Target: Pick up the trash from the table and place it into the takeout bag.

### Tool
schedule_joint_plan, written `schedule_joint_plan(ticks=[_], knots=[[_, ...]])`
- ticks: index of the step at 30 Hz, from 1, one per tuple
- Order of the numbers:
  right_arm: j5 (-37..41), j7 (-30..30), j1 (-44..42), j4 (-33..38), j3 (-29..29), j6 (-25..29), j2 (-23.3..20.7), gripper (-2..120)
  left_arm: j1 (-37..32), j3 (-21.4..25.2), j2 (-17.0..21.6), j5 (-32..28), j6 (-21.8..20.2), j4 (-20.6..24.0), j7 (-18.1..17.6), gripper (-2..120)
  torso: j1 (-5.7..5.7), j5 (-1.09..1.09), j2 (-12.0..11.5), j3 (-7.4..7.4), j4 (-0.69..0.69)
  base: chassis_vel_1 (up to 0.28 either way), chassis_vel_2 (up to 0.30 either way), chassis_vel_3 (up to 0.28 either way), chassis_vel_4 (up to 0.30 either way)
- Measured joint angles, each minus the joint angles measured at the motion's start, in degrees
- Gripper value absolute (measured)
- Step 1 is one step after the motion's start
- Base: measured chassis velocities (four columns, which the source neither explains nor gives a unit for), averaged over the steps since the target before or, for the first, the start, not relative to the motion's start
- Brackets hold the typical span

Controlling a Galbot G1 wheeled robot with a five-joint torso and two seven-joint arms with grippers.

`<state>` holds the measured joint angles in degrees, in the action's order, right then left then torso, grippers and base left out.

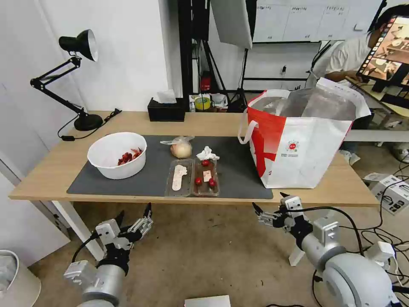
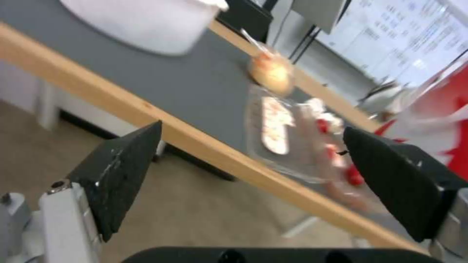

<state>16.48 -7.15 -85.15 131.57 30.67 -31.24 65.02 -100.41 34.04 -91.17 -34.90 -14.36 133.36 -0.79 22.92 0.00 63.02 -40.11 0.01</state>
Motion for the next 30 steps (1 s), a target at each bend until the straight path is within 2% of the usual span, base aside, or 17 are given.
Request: schedule_joint_plan(ticks=[2, 11, 21, 30], knots=[[1.4, -0.1, 0.5, -0.1, -0.4, 0.6, -0.1, 100, 0.5, -0.7, 0.0, -3.0, -0.8, -0.5, -0.4, 100, 0.0, 0.0, 0.0, 0.0, 0.0, 0.0, 0.0, 0.0, 0.0], [2.4, -0.2, 1.1, -0.6, -0.8, 1.8, -0.2, 100, 1.8, -2.8, 0.0, -8.9, -1.8, -2.6, -2.5, 100, 0.0, 0.0, 0.0, 0.0, -0.01, 0.0, 0.0, 0.0, 0.0], [2.1, -0.2, 1.9, -2.1, -1.8, 2.5, 0.3, 100, 7.4, -3.9, 0.2, -21.9, -5.4, -3.6, -11.4, 100, 0.0, 0.0, 0.0, 0.0, -0.01, 0.0, 0.0, 0.0, 0.0], [1.8, 0.0, 2.1, -2.5, -2.1, 2.5, 0.3, 100, 11.2, -5.7, 3.0, -26.9, -7.2, -3.5, -17.9, 100, 0.0, 0.0, 0.0, 0.0, -0.01, 0.0, 0.0, 0.0, 0.0]])
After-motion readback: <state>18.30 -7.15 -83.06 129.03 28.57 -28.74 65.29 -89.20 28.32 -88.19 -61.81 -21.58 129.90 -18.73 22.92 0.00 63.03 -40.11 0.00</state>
